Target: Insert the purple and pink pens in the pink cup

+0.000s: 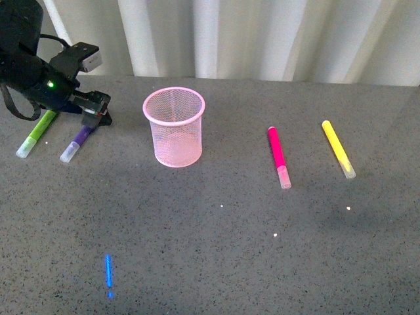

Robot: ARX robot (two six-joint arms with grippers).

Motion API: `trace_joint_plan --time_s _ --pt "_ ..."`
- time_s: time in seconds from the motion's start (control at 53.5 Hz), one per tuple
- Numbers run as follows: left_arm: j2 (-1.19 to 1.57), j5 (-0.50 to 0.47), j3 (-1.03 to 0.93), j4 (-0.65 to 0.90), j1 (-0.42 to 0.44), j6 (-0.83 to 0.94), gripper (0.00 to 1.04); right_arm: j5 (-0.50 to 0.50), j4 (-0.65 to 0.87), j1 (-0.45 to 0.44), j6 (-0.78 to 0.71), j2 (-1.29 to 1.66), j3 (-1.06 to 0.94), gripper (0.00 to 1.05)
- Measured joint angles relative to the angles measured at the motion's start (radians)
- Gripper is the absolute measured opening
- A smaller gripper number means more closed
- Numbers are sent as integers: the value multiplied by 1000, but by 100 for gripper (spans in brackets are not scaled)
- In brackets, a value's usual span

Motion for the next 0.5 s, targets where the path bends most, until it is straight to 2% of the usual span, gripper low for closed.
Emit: trace_joint_plan --time_s 0.056,0.224,0.393,0.505 --pt "0 -11 0 -7 -6 -8 69 0 0 0 0 0 0 98" --pt "-6 -28 -11 -12 -21 -32 47 0 0 0 0 0 0 98" --pt "-30 -31 -49 6 -31 -68 17 0 0 0 0 0 0 98" --pt "-52 -37 -77 12 -28 -79 13 0 0 0 0 0 0 98"
